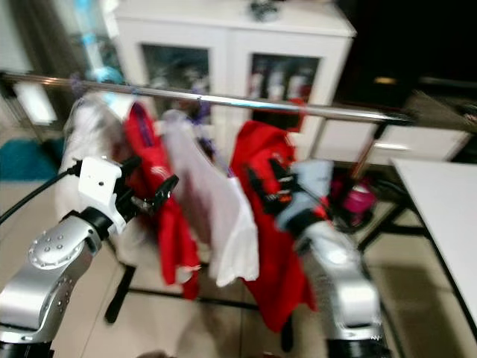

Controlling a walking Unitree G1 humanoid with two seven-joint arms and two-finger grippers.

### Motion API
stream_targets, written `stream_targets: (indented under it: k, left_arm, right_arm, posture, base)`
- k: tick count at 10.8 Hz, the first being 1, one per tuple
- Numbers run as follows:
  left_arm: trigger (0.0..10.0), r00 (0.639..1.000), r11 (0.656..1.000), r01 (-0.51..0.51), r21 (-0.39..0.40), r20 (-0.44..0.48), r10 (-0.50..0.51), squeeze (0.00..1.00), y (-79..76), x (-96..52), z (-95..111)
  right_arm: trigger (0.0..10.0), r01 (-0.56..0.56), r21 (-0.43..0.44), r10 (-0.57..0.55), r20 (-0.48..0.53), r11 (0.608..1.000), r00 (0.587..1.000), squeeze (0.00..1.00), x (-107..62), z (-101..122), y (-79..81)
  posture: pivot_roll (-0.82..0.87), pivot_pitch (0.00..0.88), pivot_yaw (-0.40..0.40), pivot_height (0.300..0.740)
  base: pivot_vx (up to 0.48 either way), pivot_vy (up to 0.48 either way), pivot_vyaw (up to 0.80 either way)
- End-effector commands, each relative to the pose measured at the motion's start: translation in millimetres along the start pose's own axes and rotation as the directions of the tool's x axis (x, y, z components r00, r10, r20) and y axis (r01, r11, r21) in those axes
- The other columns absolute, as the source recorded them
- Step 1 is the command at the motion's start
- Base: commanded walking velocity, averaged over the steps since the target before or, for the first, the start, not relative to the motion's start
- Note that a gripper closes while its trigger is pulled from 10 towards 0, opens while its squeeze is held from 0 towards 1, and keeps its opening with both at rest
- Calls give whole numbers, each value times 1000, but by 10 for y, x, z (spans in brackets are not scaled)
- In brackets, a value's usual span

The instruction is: Hang hanger

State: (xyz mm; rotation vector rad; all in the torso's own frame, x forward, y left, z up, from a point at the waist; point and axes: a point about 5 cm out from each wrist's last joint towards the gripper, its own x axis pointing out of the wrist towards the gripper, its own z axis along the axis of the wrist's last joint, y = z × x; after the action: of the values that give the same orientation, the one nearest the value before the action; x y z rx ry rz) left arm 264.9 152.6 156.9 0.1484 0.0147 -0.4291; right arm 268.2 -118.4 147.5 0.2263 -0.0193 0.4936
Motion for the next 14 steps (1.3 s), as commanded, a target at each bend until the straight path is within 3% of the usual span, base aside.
stream_targets:
  k: [1,4,6,12,14]
  left_arm:
    - [10000,1000,1000,-23,7,12,23,0,23,-17,42]
    - [10000,1000,1000,-25,-14,3,25,0,-1,-37,18]
    - [10000,1000,1000,-29,-12,-6,28,0,14,-35,9]
    - [10000,1000,1000,-9,-2,-21,9,0,6,7,3]
    - [10000,1000,1000,-5,0,-29,5,0,-24,21,-15]
  right_arm:
    - [10000,17,-13,-18,-4,1000,1000,1000,22,23,15]
    - [10000,85,5,-85,-7,996,996,1000,-9,6,4]
    - [10000,204,18,-204,0,979,979,1000,-69,-16,-108]
    - [10000,259,1,-259,-8,966,966,1000,-83,-36,-114]
    - [10000,269,-7,-269,-12,963,963,902,-74,-37,-125]
  posture:
    - [0,0,-5,740]
    - [2,0,-7,740]
    - [-4,0,2,740]
    - [-13,0,17,740]
    - [-13,0,15,740]
  base:
    - [0,0,800]
    - [0,0,533]
    - [0,396,0]
    - [0,453,0]
    - [0,0,0]
